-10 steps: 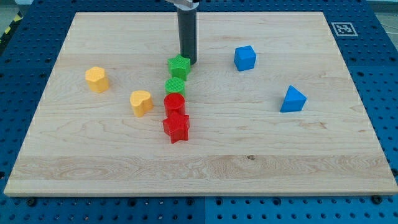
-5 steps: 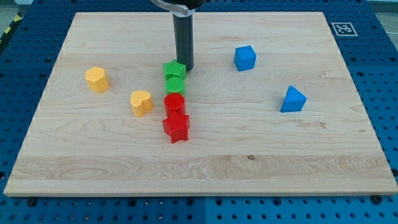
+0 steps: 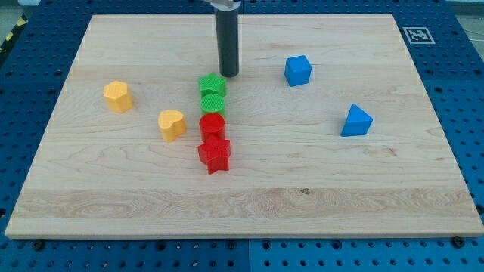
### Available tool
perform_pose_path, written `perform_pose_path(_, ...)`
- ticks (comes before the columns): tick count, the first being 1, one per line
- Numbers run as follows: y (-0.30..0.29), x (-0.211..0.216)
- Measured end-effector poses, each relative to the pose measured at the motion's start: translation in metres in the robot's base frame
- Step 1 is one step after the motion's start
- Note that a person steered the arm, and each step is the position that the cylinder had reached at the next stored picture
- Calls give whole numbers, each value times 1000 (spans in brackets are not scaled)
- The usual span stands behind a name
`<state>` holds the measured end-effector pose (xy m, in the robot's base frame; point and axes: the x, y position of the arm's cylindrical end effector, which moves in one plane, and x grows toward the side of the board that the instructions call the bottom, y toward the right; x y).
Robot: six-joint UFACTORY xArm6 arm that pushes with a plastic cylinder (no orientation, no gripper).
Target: Place the green star towards the top of the green circle
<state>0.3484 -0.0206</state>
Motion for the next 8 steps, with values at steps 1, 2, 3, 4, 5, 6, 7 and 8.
perform_pose_path(1,5,0)
perform_pose_path(2,7,-1)
perform_pose_path(3,10,-2)
perform_pose_path(4,10,-2)
perform_pose_path(5,13,-2)
perform_pose_path(6,24,-2)
perform_pose_path(7,33,-2)
perform_pose_path(8,56,-2)
